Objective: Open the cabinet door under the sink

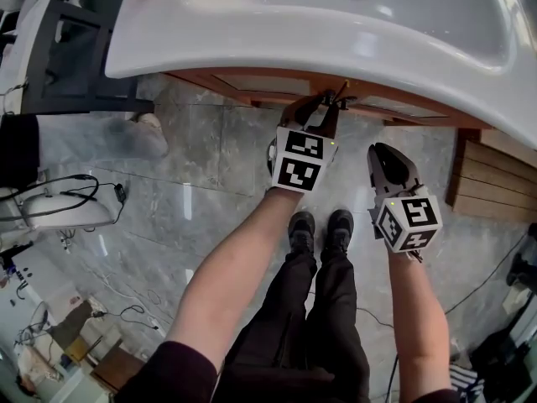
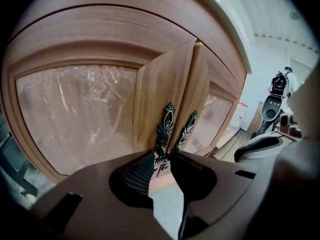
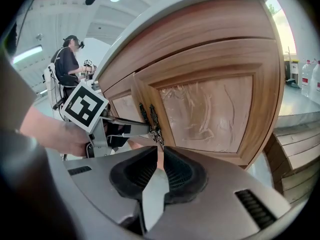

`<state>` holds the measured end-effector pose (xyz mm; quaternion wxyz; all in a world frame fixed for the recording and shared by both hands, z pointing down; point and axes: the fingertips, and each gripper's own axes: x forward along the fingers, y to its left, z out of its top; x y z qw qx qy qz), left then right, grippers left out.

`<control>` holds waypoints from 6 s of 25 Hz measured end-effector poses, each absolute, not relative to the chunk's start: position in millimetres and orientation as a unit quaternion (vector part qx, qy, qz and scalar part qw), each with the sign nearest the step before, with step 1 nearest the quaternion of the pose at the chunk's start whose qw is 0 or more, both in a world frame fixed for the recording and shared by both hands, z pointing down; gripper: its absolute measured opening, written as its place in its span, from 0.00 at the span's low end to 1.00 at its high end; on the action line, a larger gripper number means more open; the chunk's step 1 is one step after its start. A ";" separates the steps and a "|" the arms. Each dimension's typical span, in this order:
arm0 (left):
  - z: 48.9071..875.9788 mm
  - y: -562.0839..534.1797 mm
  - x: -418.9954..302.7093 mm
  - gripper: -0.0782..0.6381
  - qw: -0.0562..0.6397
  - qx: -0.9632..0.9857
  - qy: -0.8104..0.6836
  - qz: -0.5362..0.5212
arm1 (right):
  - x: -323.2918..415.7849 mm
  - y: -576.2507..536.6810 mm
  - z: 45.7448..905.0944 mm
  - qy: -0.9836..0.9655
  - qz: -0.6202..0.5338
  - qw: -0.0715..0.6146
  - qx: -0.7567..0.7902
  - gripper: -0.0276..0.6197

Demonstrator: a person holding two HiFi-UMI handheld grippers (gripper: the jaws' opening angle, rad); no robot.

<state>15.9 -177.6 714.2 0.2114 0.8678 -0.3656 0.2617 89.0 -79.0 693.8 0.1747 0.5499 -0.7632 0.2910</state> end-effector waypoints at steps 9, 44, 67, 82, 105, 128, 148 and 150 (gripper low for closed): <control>713.5 -166.3 11.8 0.23 0.165 0.886 -0.340 0.269 | 81.3 -69.8 705.7 -0.767 0.300 0.172 0.541 0.13; 708.0 -128.6 -13.4 0.23 0.147 0.922 -0.259 0.247 | -0.6 -134.7 632.5 -0.885 0.175 0.141 0.409 0.27; 701.1 -106.7 -36.6 0.28 0.148 0.918 -0.267 0.253 | -27.2 -118.3 627.3 -0.910 0.148 0.160 0.352 0.20; 681.2 -56.5 -112.5 0.28 0.199 0.872 -0.387 0.225 | -62.9 -69.7 623.3 -0.917 0.176 0.176 0.312 0.20; 673.5 -0.5 -258.1 0.28 0.220 0.845 -0.434 0.222 | -169.0 -0.6 626.6 -0.898 0.217 0.171 0.342 0.21; 667.3 56.6 -308.4 0.26 0.241 0.830 -0.448 0.227 | -224.5 -0.3 622.4 -0.890 0.246 0.150 0.352 0.19; 620.5 -85.4 -81.2 0.16 0.206 0.858 -0.428 0.196 | 37.3 -89.4 630.0 -0.816 0.245 0.173 0.494 0.21; 618.8 -108.2 -69.1 0.16 0.204 0.860 -0.428 0.189 | 42.1 -101.8 642.0 -0.811 0.252 0.177 0.498 0.23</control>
